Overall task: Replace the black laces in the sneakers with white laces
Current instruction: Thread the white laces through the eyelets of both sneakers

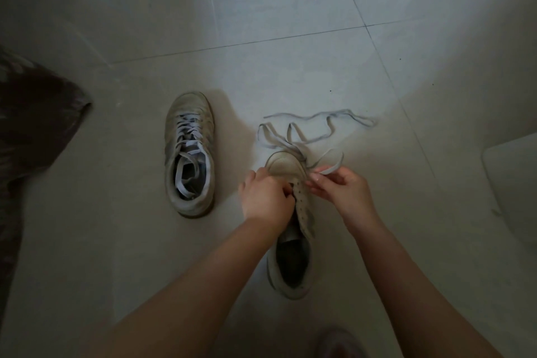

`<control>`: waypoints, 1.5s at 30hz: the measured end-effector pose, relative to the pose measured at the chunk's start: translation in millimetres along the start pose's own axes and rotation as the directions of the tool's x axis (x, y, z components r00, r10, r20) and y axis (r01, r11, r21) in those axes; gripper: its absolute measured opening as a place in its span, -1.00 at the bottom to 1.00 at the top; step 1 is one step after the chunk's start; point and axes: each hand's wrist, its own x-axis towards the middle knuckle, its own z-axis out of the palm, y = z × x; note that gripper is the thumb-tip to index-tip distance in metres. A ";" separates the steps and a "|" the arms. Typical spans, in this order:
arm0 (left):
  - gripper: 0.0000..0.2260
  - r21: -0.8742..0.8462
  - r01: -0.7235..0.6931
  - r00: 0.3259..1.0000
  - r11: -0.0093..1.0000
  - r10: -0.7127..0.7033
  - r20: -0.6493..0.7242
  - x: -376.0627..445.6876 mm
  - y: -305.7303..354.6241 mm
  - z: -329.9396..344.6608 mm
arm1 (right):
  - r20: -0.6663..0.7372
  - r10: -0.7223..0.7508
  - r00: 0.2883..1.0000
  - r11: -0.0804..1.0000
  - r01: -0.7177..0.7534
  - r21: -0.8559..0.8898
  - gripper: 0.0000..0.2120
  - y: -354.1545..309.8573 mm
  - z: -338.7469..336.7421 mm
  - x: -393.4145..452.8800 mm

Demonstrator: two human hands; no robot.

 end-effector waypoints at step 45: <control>-0.79 -0.125 -0.008 0.997 0.992 -0.002 -0.080 3.5 -4.7 16.3 | -0.046 -0.116 0.992 0.938 0.094 -0.335 -0.89 19.8 16.2 -0.6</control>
